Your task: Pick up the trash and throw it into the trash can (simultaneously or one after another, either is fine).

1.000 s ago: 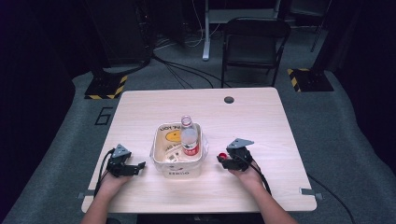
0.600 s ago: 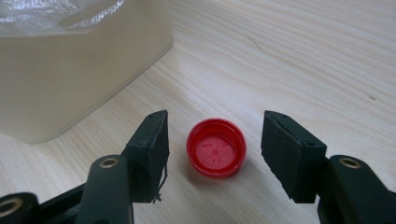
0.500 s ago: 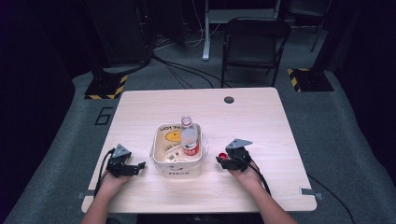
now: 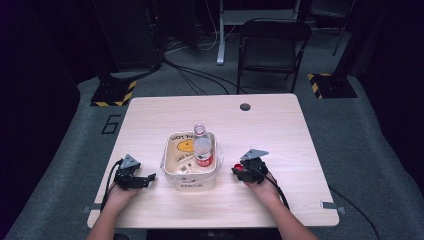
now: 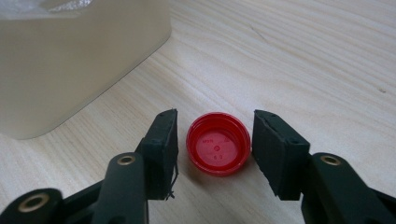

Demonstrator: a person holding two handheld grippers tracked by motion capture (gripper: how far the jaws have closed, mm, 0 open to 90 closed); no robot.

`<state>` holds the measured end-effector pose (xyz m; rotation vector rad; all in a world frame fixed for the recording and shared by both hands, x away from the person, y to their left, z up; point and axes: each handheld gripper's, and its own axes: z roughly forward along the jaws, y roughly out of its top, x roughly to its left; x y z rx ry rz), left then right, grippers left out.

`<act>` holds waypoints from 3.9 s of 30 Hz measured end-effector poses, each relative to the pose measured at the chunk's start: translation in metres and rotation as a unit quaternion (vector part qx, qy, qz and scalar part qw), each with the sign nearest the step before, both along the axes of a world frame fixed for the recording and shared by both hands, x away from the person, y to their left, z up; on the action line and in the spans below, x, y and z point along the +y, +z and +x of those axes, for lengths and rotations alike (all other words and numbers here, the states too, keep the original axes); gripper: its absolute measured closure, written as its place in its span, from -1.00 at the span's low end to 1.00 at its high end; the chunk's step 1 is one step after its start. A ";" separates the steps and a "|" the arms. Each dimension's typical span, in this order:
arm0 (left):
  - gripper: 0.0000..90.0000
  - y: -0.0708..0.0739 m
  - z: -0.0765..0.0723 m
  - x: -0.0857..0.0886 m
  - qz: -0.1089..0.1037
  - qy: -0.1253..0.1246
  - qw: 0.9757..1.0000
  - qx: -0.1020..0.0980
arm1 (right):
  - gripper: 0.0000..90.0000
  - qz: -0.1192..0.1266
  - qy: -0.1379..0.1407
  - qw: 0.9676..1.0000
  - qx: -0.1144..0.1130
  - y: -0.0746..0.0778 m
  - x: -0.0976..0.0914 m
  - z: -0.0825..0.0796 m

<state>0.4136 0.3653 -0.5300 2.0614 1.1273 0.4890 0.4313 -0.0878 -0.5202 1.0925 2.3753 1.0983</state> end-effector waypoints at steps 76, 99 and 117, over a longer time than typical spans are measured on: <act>-0.66 0.000 0.000 0.000 0.001 0.000 1.000 0.000 | 0.29 0.022 0.097 0.994 -0.045 0.137 0.009 -0.026; -0.66 0.000 0.000 0.000 0.001 0.000 1.000 0.000 | 0.28 0.034 0.135 0.989 -0.054 0.165 0.032 -0.035; -0.66 0.000 0.000 0.000 0.001 0.001 1.000 0.000 | 0.29 0.030 0.170 0.983 -0.056 0.159 0.067 -0.032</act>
